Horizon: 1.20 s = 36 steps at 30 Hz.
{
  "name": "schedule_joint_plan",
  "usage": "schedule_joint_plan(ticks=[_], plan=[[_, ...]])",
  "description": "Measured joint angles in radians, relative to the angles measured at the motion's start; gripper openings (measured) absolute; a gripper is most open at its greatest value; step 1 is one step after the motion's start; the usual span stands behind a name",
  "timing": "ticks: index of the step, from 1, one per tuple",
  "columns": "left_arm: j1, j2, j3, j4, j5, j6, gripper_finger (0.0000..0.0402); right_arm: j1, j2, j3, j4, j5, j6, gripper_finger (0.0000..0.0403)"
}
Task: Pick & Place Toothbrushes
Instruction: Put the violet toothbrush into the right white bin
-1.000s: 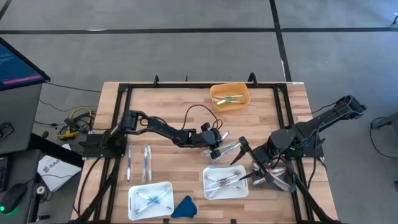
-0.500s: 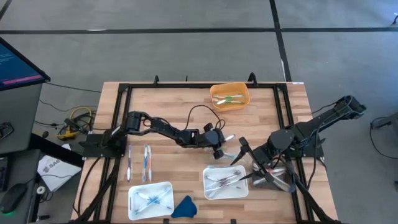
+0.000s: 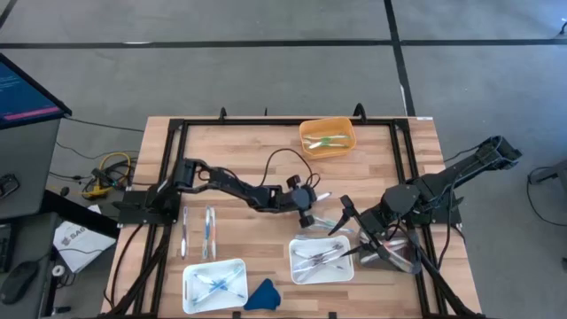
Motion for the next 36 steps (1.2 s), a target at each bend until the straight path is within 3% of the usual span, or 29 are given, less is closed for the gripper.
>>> schedule_joint_plan(ticks=[10, 28, 36], plan=[[-0.051, -0.060, 0.000, -0.031, -0.103, 0.038, 0.0001, 0.000, 0.000, 0.000, -0.026, 0.000, 0.000, 0.0279], [-0.049, -0.069, 0.002, -0.026, -0.138, 0.062, 0.0000, 0.085, 0.000, 0.000, -0.030, 0.000, -0.042, 0.0279], [-0.059, -0.122, -0.013, -0.028, -0.172, 0.068, 0.0000, 0.055, 0.000, 0.000, -0.032, 0.011, -0.020, 0.0279]])
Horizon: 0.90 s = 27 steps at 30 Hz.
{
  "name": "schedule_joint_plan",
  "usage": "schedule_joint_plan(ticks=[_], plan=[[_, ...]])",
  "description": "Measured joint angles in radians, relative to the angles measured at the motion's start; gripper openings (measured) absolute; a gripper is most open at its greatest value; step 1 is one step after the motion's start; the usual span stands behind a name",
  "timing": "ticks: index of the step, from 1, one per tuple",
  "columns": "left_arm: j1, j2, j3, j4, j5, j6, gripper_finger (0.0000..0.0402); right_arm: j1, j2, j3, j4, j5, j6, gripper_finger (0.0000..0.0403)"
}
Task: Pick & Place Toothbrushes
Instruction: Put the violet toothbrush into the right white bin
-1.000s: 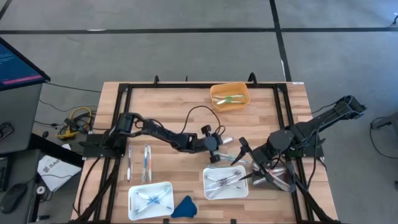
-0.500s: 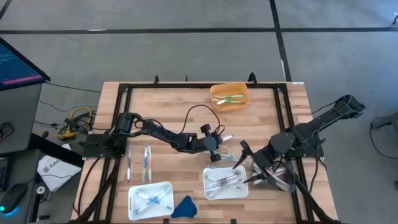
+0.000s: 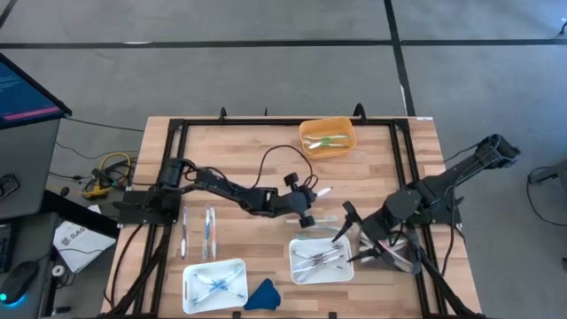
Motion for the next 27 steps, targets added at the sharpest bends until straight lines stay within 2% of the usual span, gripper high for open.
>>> schedule_joint_plan(ticks=[5, 9, 14, 21, 27], plan=[[-0.019, -0.087, -0.064, 0.012, -0.047, 0.004, 0.0000, -0.031, 0.000, 0.000, -0.007, 0.000, 0.030, 0.0279], [-0.028, -0.189, -0.159, 0.086, -0.070, 0.001, 0.0000, -0.059, 0.000, 0.000, -0.007, 0.009, 0.043, 0.0279], [-0.039, -0.312, -0.311, 0.257, -0.068, 0.000, 0.0000, -0.093, 0.019, 0.000, -0.010, 0.055, 0.082, 0.0279], [-0.060, -0.465, -0.496, 0.501, -0.069, 0.018, 0.0000, -0.149, 0.073, 0.000, 0.024, 0.060, 0.107, 0.0279], [-0.086, -0.514, -0.605, 0.742, -0.068, 0.061, 0.0000, -0.201, 0.144, 0.000, 0.096, 0.060, 0.143, 0.0279]])
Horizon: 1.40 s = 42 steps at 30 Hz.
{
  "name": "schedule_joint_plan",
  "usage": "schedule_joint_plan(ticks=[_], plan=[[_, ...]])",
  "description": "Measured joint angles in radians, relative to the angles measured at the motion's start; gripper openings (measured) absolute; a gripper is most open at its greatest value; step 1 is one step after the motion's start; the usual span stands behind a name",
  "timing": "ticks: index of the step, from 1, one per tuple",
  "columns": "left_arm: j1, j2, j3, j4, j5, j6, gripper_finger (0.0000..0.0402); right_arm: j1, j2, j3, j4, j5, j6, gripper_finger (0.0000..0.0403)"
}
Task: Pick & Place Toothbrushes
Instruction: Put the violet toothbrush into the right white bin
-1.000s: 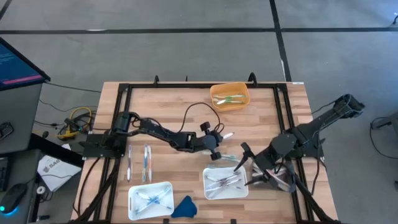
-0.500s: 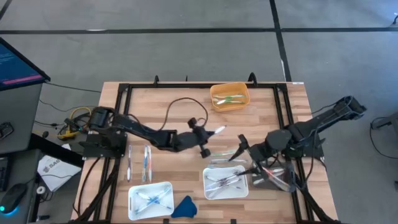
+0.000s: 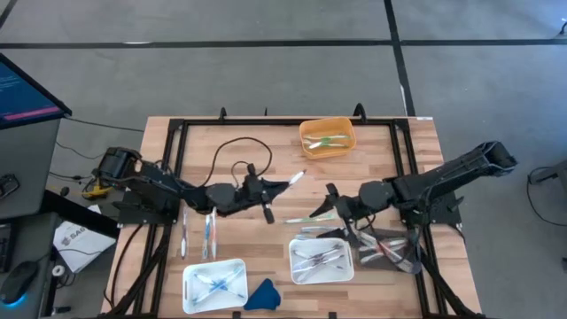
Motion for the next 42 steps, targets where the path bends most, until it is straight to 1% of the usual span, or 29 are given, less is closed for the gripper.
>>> schedule_joint_plan(ticks=[2, 8, 11, 14, 16, 19, 23, 28, 30, 35, 39, 42], plan=[[-0.010, -0.001, -0.014, 0.056, 0.000, 0.023, 0.0000, -0.012, 0.025, 0.000, 0.024, 0.000, 0.016, 0.0279], [-0.049, -0.001, -0.019, 0.145, -0.001, 0.091, 0.0000, -0.050, 0.091, 0.000, 0.066, -0.011, 0.108, 0.0279], [-0.081, -0.001, -0.019, 0.219, 0.004, 0.142, 0.0000, -0.064, 0.107, 0.000, 0.076, -0.011, 0.115, 0.0279], [-0.112, -0.001, -0.019, 0.281, 0.007, 0.188, 0.0000, -0.078, 0.105, -0.001, 0.154, -0.011, 0.125, 0.0279], [-0.122, -0.001, -0.019, 0.308, 0.029, 0.196, 0.0000, -0.076, 0.106, -0.001, 0.221, -0.010, 0.125, 0.0279], [-0.122, 0.000, -0.019, 0.320, 0.093, 0.194, 0.0000, -0.061, 0.134, 0.000, 0.334, -0.008, 0.111, 0.0279], [-0.133, 0.000, -0.019, 0.325, 0.106, 0.193, 0.0000, -0.043, 0.189, 0.001, 0.447, -0.012, 0.103, 0.0279], [-0.156, 0.000, -0.019, 0.358, 0.106, 0.198, 0.0000, -0.061, 0.259, 0.000, 0.520, -0.007, 0.111, 0.0279], [-0.162, 0.000, -0.019, 0.366, 0.107, 0.206, 0.0000, -0.072, 0.272, 0.000, 0.524, -0.007, 0.127, 0.0279], [-0.165, 0.000, -0.019, 0.366, 0.106, 0.215, 0.0000, -0.092, 0.271, -0.001, 0.543, 0.018, 0.132, 0.0279], [-0.165, 0.000, -0.019, 0.365, 0.105, 0.215, 0.0000, -0.087, 0.270, 0.000, 0.611, 0.024, 0.132, 0.0279], [-0.165, 0.000, -0.019, 0.365, 0.104, 0.214, 0.0000, -0.082, 0.271, 0.000, 0.614, 0.043, 0.131, 0.0279]])
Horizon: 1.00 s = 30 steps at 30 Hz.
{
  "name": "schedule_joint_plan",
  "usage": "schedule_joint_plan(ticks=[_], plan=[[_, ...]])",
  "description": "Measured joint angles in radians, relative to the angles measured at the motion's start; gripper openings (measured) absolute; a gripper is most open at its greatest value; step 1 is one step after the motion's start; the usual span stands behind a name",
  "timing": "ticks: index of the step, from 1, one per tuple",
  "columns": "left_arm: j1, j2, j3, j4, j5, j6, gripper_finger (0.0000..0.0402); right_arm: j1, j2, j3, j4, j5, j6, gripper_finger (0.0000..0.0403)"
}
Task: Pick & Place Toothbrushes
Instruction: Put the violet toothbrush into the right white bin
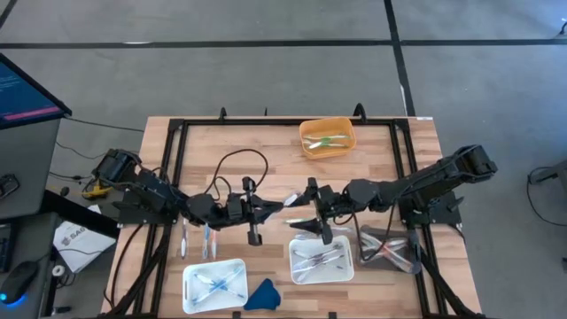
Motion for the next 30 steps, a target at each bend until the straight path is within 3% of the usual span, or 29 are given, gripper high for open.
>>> schedule_joint_plan(ticks=[18, 24, 30], plan=[[0.000, 0.000, 0.001, -0.022, -0.014, -0.003, 0.0000, 0.002, 0.034, 0.005, 0.038, 0.147, -0.001, 0.0279], [0.000, 0.000, 0.001, -0.031, -0.032, -0.003, 0.0000, 0.001, 0.120, 0.044, 0.038, 0.153, 0.000, 0.0279], [0.000, 0.000, 0.001, -0.045, -0.033, -0.003, 0.0000, -0.003, 0.124, 0.060, 0.054, 0.153, -0.001, 0.0279]])
